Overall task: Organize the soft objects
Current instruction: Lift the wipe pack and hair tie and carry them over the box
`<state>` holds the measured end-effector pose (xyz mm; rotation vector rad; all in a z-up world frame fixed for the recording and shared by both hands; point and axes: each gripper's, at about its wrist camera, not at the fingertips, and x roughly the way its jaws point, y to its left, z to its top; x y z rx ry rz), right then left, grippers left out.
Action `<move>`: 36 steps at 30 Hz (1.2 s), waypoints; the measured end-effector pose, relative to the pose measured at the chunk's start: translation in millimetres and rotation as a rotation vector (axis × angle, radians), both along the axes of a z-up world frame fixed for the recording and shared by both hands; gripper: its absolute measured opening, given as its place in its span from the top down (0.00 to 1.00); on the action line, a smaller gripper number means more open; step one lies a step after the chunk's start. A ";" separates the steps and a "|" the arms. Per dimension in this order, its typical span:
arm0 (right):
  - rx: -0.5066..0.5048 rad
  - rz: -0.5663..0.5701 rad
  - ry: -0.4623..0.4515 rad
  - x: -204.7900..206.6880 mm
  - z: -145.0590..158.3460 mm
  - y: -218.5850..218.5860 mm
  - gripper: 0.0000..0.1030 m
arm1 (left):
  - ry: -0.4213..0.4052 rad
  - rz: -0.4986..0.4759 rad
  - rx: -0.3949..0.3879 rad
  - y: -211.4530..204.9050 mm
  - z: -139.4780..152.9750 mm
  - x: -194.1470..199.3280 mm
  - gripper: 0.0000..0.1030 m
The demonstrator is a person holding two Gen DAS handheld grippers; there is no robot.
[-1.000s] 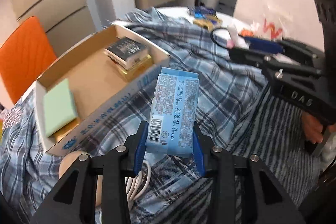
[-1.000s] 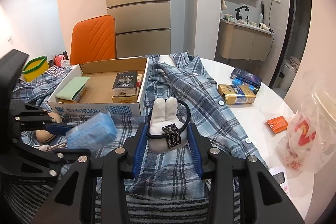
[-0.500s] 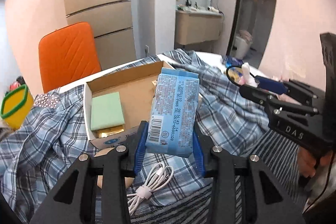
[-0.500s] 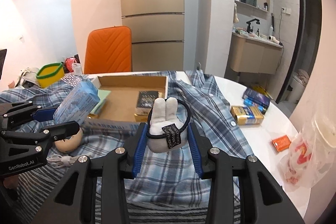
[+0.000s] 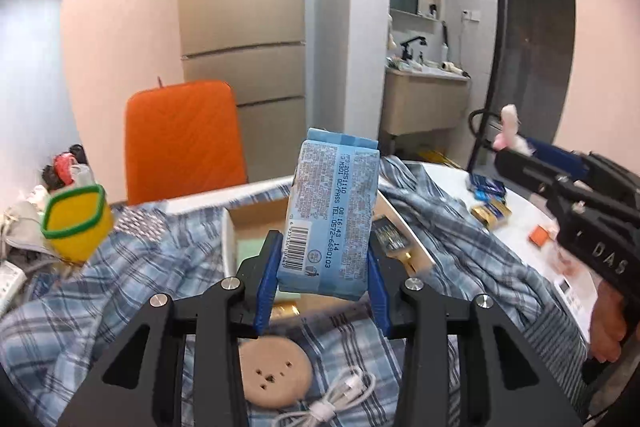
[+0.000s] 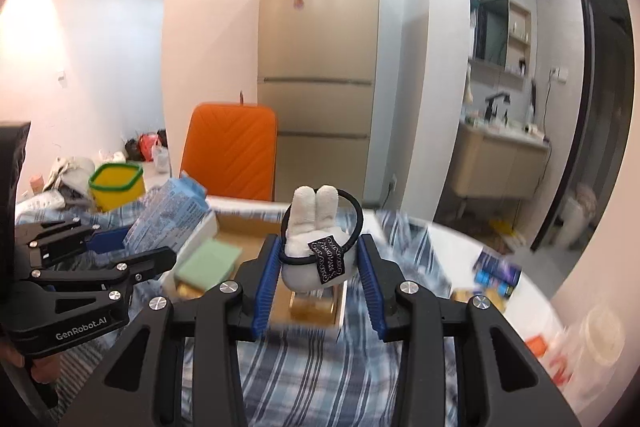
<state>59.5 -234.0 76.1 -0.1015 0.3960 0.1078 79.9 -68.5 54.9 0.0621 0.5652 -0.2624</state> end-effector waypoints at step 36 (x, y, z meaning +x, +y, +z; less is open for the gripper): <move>0.076 0.047 0.300 130.4 -84.7 30.7 0.61 | 0.270 0.171 0.007 25.8 -83.1 101.1 0.62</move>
